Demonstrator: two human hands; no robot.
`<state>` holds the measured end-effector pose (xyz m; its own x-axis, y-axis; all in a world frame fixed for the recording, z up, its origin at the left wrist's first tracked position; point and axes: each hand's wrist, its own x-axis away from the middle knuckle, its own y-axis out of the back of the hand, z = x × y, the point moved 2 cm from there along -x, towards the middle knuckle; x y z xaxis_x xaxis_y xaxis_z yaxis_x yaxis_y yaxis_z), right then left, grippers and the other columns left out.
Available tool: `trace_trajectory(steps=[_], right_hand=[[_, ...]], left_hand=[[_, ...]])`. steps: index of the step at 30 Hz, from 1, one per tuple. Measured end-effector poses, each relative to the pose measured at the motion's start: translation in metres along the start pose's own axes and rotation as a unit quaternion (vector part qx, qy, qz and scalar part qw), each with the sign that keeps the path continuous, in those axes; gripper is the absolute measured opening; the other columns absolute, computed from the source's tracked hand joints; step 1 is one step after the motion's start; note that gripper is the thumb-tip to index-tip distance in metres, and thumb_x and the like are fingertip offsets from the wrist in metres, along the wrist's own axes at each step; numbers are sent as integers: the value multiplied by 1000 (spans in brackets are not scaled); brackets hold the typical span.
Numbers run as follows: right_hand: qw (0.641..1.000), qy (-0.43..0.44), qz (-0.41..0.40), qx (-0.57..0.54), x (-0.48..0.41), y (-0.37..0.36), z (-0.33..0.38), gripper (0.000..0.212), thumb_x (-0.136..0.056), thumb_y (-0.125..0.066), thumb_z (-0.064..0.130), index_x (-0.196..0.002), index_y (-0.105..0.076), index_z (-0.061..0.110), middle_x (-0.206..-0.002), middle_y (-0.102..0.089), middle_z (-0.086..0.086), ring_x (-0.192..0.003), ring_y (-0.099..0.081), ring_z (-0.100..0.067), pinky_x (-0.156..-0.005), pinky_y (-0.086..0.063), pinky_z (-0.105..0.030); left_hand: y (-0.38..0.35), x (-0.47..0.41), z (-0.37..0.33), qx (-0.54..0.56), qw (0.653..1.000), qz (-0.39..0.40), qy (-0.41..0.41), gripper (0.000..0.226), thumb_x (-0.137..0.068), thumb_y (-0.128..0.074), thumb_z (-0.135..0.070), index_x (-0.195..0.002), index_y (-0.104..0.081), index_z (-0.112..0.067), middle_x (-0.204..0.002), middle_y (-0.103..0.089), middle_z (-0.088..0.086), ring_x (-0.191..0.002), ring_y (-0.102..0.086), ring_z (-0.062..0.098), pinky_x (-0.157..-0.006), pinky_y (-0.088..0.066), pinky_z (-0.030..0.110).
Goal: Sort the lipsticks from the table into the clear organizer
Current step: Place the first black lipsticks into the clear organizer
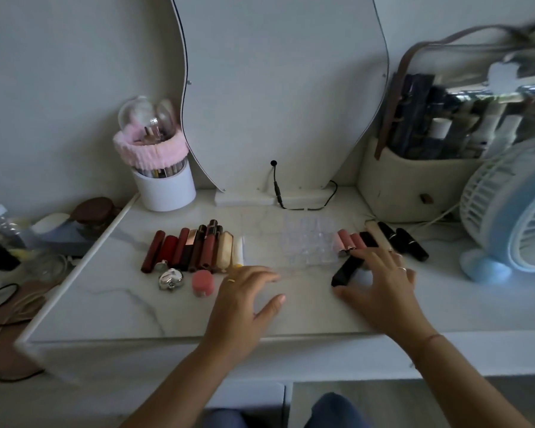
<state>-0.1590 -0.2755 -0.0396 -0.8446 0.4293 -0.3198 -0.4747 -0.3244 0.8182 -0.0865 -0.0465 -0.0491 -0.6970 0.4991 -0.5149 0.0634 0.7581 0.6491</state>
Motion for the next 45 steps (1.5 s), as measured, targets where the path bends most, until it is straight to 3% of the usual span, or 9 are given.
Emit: trace_trajectory(steps=[6,10,13,17,22,28,35,40,45], right_hand=[[1000,-2,-5,25,-3,-2,2,75,-64,-73,53,-130,-48,28,-138,-45,9,-131,-27,-19,-106,-19,-37],[1000,0,1,0,-5,-5,2,71,-62,-72,54,-124,-50,29,-133,-49,5,-128,-35,-21,-107,-29,-43],[1000,4,-4,-27,-5,-8,4,69,-61,-72,56,-120,-51,28,-132,-50,2,-127,-36,-21,-105,-28,-38],[998,4,-9,-61,-4,-12,9,65,-65,-62,64,-117,-54,25,-132,-52,3,-131,-29,-17,-105,-26,-34],[996,22,31,-81,-2,-11,15,69,-70,-33,74,-114,-57,26,-117,-58,10,-118,-41,-15,-101,-31,-40],[977,35,58,-202,-1,-7,17,53,-82,-38,56,-114,-60,20,-111,-61,8,-93,-56,-7,-83,-46,-26],[973,20,15,-231,0,-8,9,21,-89,-55,33,-107,-61,22,-96,-62,13,-83,-56,1,-67,-44,-7],[972,19,5,-234,-1,-11,7,19,-88,-57,29,-107,-61,24,-91,-61,16,-82,-56,3,-65,-43,-6],[972,27,-1,-234,-1,-13,6,19,-88,-58,26,-107,-61,23,-89,-60,19,-83,-54,5,-64,-41,-5]], left_hand=[[-14,-15,-14,-2,1000,4,-16,24,-81,-63,-33,-101,-66,-20,-100,-65,-9,-99,-54,6,-87,-42,26],[-37,-22,-22,-13,998,69,-8,37,-80,-68,-29,-114,-61,-18,-110,-64,-4,-106,-52,12,-92,-40,27],[-54,-28,-30,-12,996,93,8,45,-78,-70,-29,-119,-58,-19,-112,-63,-2,-105,-51,16,-92,-40,29],[-62,-34,-39,48,996,50,57,39,-78,-68,-26,-115,-59,-25,-101,-65,-3,-91,-55,12,-77,-47,26],[-59,-39,-39,118,990,-10,80,23,-81,-68,-23,-104,-64,-21,-94,-68,-5,-83,-62,6,-71,-48,15],[-43,-62,-40,189,978,-37,83,21,-82,-68,-19,-103,-64,-15,-95,-69,-3,-84,-64,5,-76,-51,19],[-8,-137,-28,212,970,-90,80,20,-82,-68,-14,-97,-60,-24,-90,-69,-6,-78,-64,2,-73,-48,11],[-12,-169,-4,202,971,-71,105,17,-82,-68,-13,-95,-61,-22,-83,-67,-11,-69,-60,-8,-65,-44,5],[-14,-176,8,190,974,-55,109,18,-84,-66,-17,-102,-63,-18,-93,-70,-5,-82,-63,3,-71,-46,9]])
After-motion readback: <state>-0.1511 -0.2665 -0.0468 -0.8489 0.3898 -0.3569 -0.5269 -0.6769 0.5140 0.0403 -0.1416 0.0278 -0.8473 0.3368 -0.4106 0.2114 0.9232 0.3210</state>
